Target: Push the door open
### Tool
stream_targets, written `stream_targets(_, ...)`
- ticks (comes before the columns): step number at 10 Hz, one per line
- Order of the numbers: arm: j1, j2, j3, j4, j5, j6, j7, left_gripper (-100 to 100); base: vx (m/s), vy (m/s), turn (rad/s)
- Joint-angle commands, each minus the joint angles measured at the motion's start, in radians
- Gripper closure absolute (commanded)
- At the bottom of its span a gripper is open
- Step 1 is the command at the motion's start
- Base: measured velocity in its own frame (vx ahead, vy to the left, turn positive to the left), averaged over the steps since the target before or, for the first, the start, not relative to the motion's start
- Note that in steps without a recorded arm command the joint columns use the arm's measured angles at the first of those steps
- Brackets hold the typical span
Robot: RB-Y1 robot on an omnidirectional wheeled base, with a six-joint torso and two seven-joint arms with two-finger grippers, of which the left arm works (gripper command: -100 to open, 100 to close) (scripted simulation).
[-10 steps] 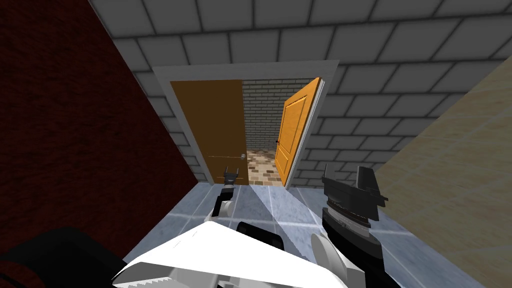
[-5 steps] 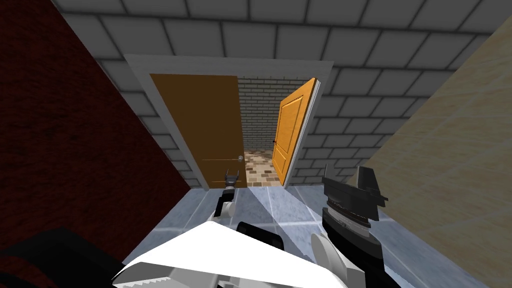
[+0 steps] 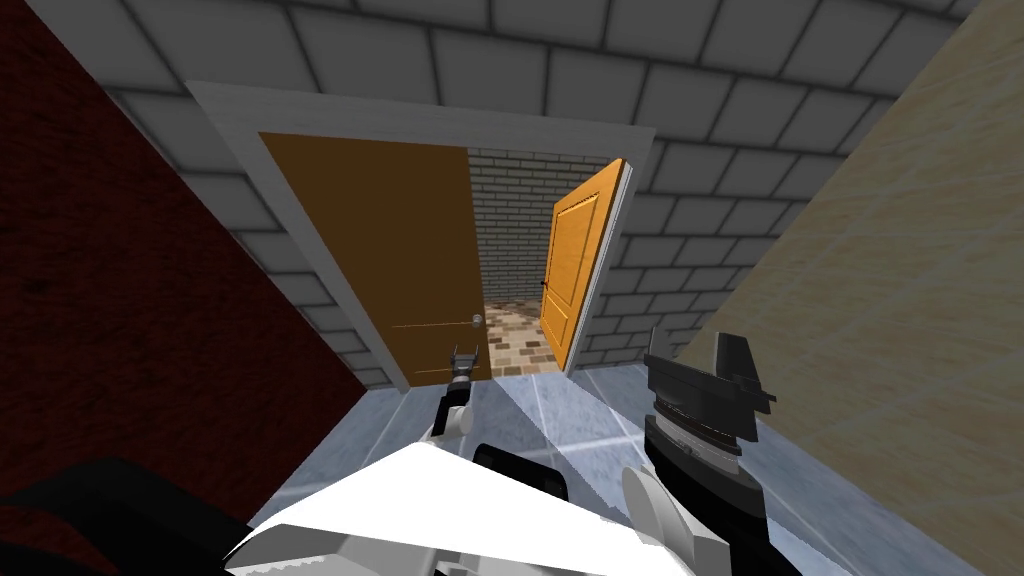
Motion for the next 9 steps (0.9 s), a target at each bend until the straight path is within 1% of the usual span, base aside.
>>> stream_targets(1,-0.018,0.003,-0.008,0.048,0.031,-0.013,0.031,-100,0.050,0.098,-0.127)
stream_targets(2,-0.018,0.003,-0.008,0.048,0.031,-0.013,0.031,-100,0.034,0.065,-0.033)
stream_targets(4,-0.036,0.003,-0.018,0.099,0.066,-0.028,0.064,-100,0.041,0.049,-0.116)
stream_targets(6,-0.054,0.004,-0.028,0.149,0.101,-0.042,0.095,-100,0.052,0.087,-0.121)
stream_targets(9,-0.078,0.004,-0.042,0.215,0.146,-0.061,0.137,-100,0.043,0.075,-0.113)
